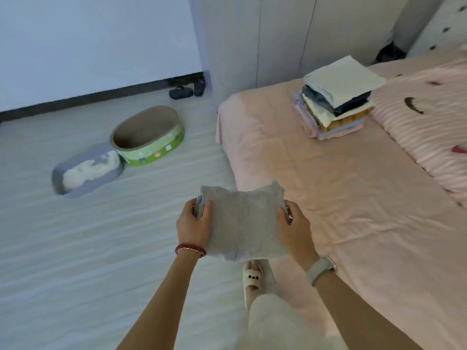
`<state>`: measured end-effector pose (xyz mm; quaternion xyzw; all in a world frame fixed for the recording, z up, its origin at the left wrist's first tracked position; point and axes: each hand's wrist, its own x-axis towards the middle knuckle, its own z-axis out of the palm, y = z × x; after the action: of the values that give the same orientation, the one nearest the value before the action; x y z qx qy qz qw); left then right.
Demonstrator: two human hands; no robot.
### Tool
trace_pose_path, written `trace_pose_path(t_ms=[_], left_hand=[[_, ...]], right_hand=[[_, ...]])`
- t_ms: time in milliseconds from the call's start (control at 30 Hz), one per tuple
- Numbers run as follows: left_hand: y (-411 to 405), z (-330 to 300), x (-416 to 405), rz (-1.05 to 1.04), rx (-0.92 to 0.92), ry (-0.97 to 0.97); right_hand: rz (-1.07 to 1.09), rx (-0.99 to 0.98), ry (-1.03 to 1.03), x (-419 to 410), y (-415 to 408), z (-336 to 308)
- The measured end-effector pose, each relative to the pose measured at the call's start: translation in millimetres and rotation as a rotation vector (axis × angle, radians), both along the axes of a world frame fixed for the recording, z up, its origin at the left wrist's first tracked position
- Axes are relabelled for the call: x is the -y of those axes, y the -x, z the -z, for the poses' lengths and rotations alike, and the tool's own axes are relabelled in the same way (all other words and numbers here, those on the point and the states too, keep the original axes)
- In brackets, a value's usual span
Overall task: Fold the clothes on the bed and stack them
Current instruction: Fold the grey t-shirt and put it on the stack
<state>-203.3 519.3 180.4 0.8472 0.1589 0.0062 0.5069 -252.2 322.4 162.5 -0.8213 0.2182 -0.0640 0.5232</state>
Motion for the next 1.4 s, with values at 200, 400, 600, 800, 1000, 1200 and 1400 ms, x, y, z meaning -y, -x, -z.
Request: trace_pose_path(t_ms=[200, 400, 600, 800, 1000, 1200, 1400], left_hand=[[-153, -10, 61, 0.146, -0.028, 0.008], [-298, -6, 100, 0.370, -0.038, -0.012], [-446, -8, 162, 0.663, -0.049, -0.031], [-544, -21, 215, 0.855, -0.019, -0.044], [-609, -36, 306, 1.013, 0.012, -0.008], [-642, -41, 421, 1.068, 0.045, 0.043], [-663, -11, 522, 1.125, -0.037, 0.118]], right_hand=[[0.138, -0.033, -0.004, 43, -127, -7], [0.306, -0.038, -0.060, 74, -234, -8], [0.644, -0.002, -0.074, 95, -335, 1], [0.861, 0.010, -0.099, 114, -410, -9], [0.978, 0.072, -0.064, 184, -458, -21], [1.062, 0.171, -0.006, 280, -487, -28], [1.138, 0.192, 0.016, 363, -500, -9]])
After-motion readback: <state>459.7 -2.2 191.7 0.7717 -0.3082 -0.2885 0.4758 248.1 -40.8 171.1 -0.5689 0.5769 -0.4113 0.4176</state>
